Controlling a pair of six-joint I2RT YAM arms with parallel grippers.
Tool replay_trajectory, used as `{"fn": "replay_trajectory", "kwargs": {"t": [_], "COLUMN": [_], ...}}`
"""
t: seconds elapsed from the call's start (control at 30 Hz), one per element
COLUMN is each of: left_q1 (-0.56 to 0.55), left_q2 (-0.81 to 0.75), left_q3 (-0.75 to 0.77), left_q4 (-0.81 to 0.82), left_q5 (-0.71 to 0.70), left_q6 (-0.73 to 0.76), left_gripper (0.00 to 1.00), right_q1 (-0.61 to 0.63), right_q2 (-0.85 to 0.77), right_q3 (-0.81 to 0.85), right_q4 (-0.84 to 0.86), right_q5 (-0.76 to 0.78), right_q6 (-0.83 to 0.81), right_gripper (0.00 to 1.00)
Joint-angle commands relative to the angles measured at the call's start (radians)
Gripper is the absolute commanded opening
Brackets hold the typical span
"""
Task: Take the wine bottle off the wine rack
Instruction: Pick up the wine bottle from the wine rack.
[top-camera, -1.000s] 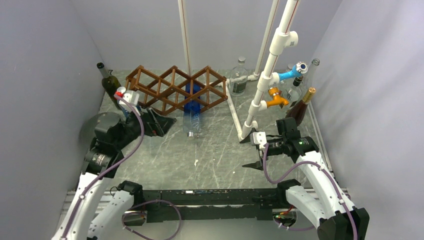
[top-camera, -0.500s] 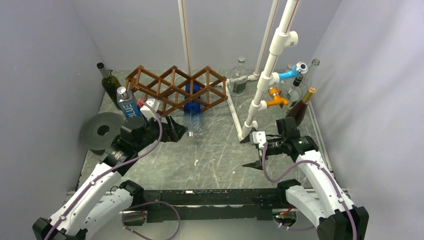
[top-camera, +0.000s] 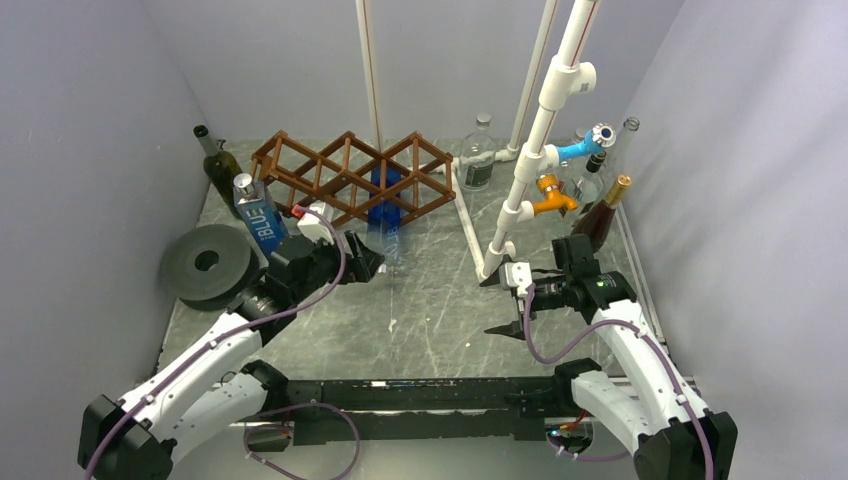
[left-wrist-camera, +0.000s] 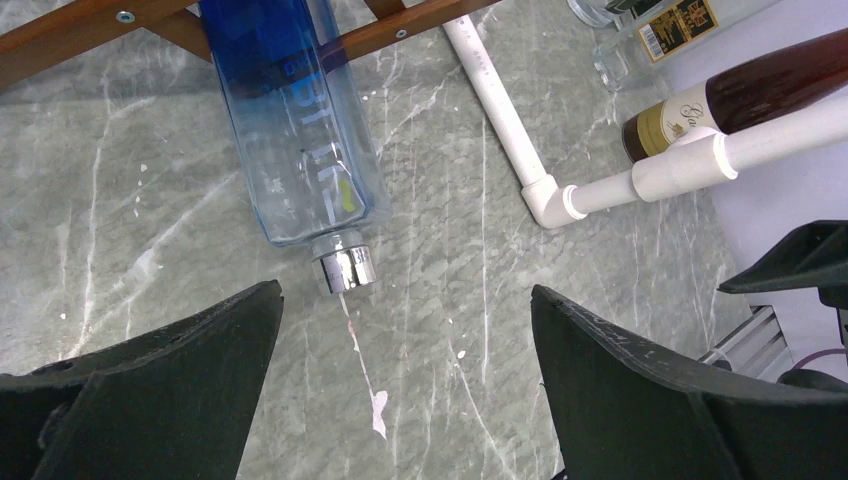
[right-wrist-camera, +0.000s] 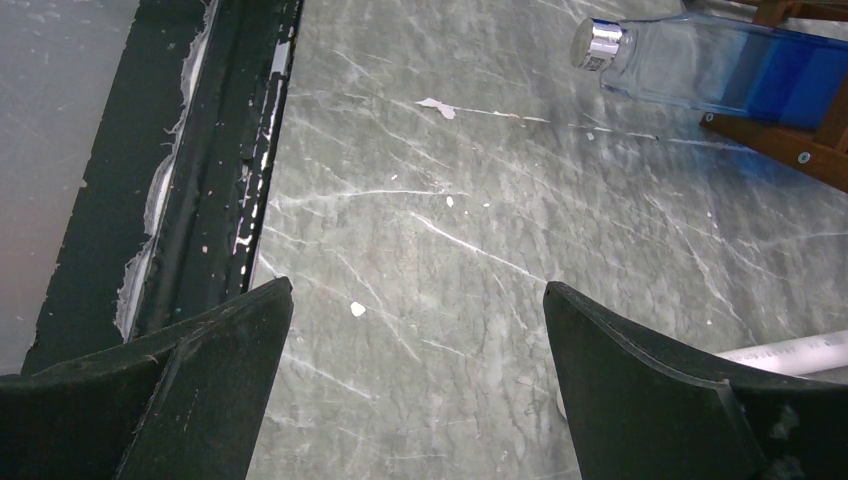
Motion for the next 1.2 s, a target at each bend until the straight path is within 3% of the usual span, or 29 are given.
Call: {"fn": "replay_trajectory", "kwargs": {"t": [0.0, 0.67, 1.17], "left_q1": [-0.004, -0.003, 0.051], "left_q2": [0.036, 0.327, 0.547], "left_q3": [-0.012, -0.017, 0.124], "left_q4": [0.143, 0.33, 0.347], "left_q5": [-0.049, -0.187, -0.071], "left_q6": [-0.024, 0.03, 0.039], "left_gripper": [0.99, 1.0, 1.0], "right_q1": [-0.004, -0.004, -0.004], "right_q2": [-0.003, -0.007, -0.002], "right_q3": [0.003, 0.003, 0.002], "right_q4": [0.024, 0.021, 0.019], "right_q5": [-0.013, -0.014, -0.012], "right_q6": [-0.022, -0.028, -0.032], "right_gripper": [0.99, 0.99, 0.99]}}
